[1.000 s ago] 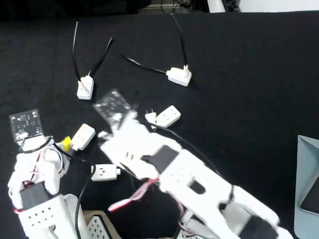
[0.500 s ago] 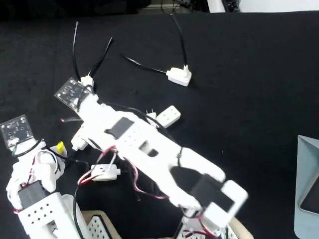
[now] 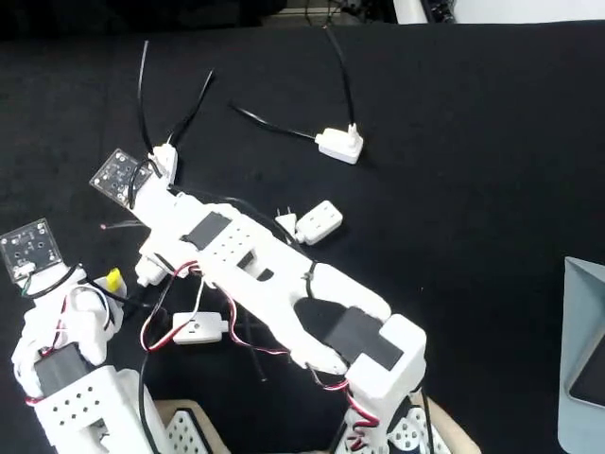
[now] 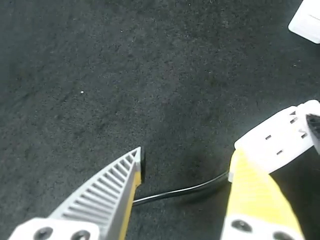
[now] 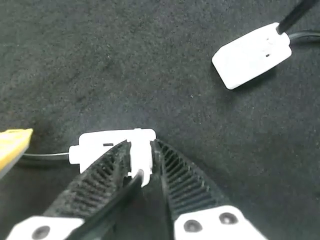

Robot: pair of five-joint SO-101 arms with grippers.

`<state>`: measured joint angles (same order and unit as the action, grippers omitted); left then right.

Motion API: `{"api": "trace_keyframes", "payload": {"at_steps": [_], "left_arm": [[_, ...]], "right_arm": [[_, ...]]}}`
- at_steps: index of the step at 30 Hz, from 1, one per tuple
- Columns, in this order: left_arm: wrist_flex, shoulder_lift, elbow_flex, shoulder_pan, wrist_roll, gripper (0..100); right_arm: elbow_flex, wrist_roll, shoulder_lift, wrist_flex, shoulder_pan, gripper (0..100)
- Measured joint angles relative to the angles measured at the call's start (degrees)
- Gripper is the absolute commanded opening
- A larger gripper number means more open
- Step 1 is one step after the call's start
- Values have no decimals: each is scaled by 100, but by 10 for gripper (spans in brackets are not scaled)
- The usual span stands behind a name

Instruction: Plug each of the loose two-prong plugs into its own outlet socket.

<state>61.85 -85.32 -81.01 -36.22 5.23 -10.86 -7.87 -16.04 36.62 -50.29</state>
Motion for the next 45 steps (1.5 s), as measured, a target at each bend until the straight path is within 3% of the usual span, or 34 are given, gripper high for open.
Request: {"api": "trace_keyframes", "payload": {"at_steps": [34, 38, 45], "left_arm": [[-35, 0, -35, -9, 0, 281], [-35, 0, -35, -9, 0, 281], [-35, 0, -35, -9, 0, 281]], "right_arm": [[1134, -9, -1116, 765, 114, 11], [1336, -26, -1160, 818, 440, 11], [1960, -35, -1187, 835, 1697, 15]]}}
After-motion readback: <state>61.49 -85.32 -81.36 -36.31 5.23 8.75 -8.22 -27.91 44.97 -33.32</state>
